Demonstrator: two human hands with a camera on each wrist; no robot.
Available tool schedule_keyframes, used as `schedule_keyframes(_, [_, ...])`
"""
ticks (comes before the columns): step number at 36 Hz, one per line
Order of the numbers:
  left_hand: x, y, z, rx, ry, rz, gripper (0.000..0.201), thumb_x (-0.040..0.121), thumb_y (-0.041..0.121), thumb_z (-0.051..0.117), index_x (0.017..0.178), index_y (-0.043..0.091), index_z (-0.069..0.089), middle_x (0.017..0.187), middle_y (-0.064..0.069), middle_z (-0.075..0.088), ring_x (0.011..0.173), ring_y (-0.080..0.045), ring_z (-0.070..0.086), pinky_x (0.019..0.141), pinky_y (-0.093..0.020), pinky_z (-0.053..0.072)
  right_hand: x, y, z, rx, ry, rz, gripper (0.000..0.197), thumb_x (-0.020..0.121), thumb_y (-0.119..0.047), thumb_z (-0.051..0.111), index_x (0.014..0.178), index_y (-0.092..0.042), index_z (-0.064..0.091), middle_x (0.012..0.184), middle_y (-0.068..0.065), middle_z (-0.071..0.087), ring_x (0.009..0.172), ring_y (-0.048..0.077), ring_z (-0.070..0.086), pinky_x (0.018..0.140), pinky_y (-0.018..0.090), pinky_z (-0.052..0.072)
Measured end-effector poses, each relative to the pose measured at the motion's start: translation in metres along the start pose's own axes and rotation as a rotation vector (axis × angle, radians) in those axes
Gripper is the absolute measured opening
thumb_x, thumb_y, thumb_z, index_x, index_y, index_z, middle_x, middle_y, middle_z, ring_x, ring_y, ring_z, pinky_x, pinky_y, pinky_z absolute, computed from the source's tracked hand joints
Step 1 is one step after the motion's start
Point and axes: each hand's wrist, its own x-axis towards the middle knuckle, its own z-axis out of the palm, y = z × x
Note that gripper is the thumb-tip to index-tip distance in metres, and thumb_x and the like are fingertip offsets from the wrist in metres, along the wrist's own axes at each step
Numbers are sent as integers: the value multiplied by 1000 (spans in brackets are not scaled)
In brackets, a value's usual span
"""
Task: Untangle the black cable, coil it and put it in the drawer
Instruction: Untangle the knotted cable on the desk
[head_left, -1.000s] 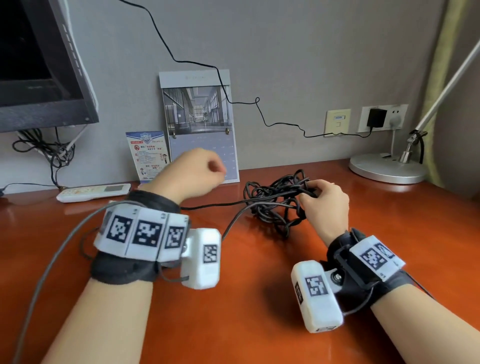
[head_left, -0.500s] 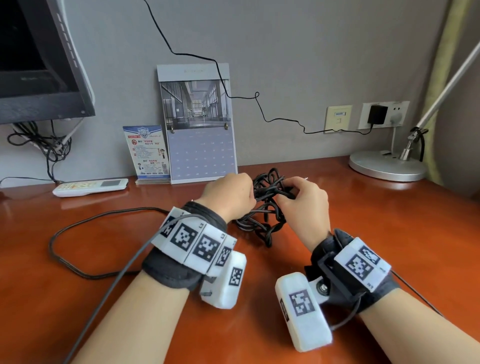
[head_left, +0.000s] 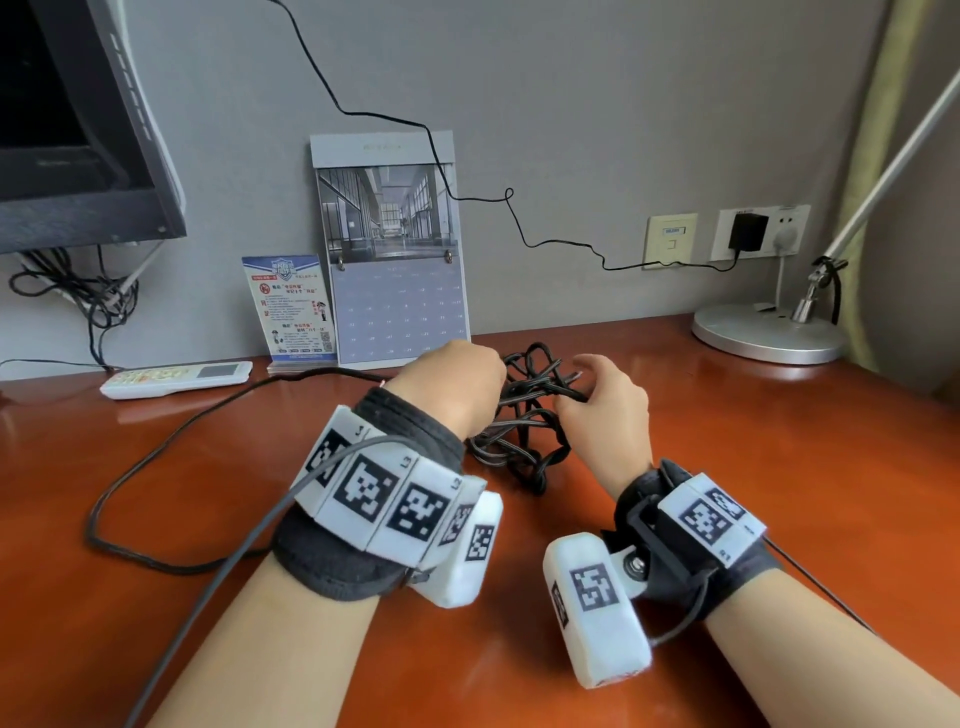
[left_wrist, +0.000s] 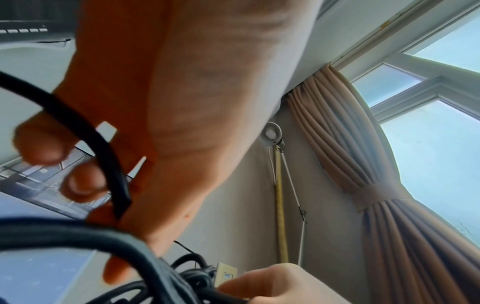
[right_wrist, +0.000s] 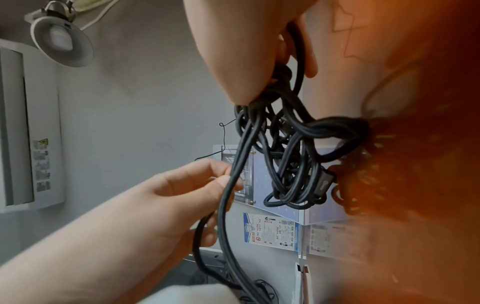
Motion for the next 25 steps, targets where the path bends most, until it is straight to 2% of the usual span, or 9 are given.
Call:
schedule_keyframes(3, [-2,5,2,29,0,-17,21,94,-1,41,100,7,60,100,-10,60,79,-23,52,67,-30,44,2,1,3,-43,-20,14,47,85,-8,54,131,-13,53,117,4,65,110,24,58,93,27,42])
schedule_keyframes(5, [-5,8,3,66,20,-24,21,93,-2,40,101,6,58,101,-10,58,80,-25,50,71,-33,44,3,3,3,-58,-20,6,45,84,-10,54,128,-12,57,115,6,67,108,24,60,93,30,46])
schedule_keyframes(7, [-7,9,2,102,57,-24,18,92,-3,40,96,8,54,95,-8,52,80,-26,48,71,-34,42,4,5,2,-73,-15,11,43,83,-16,58,127,-13,59,111,7,68,104,25,62,92,32,49])
schedule_keyframes(9, [-9,10,3,144,87,-3,19,93,-3,40,94,11,52,92,-8,49,81,-27,48,71,-34,40,4,6,-1,-101,-24,26,39,83,-22,60,121,-13,63,105,8,70,98,26,64,88,34,51])
schedule_keyframes(12, [-10,12,7,225,102,73,27,92,-5,38,103,10,57,99,-9,54,93,-30,55,73,-33,37,7,7,-4,-189,-46,28,22,81,-27,63,97,-12,69,89,6,70,86,27,65,77,31,53])
schedule_keyframes(17, [-9,15,8,259,162,157,30,90,-6,38,102,11,59,105,-10,59,100,-30,57,75,-31,34,13,11,-8,-283,-80,45,18,79,-28,66,76,-10,70,71,6,66,70,25,62,64,26,51])
schedule_keyframes(21, [-9,2,1,239,196,131,24,88,-7,43,89,14,55,100,-10,61,97,-32,59,81,-37,46,16,17,-9,-227,-84,73,19,85,-21,64,97,-11,75,90,11,71,80,23,63,68,22,45])
schedule_keyframes(23, [-10,-11,-6,229,229,81,21,89,-3,45,93,12,59,98,-10,62,94,-33,60,81,-40,48,18,20,-11,-205,-78,95,21,88,-20,62,102,-10,73,97,12,71,82,22,61,69,21,42])
schedule_keyframes(25, [-11,-25,-12,212,265,25,21,91,1,45,99,10,62,99,-12,63,94,-34,60,81,-41,48,19,22,-12,-184,-66,120,23,89,-18,60,109,-9,71,105,12,70,91,25,63,74,21,43])
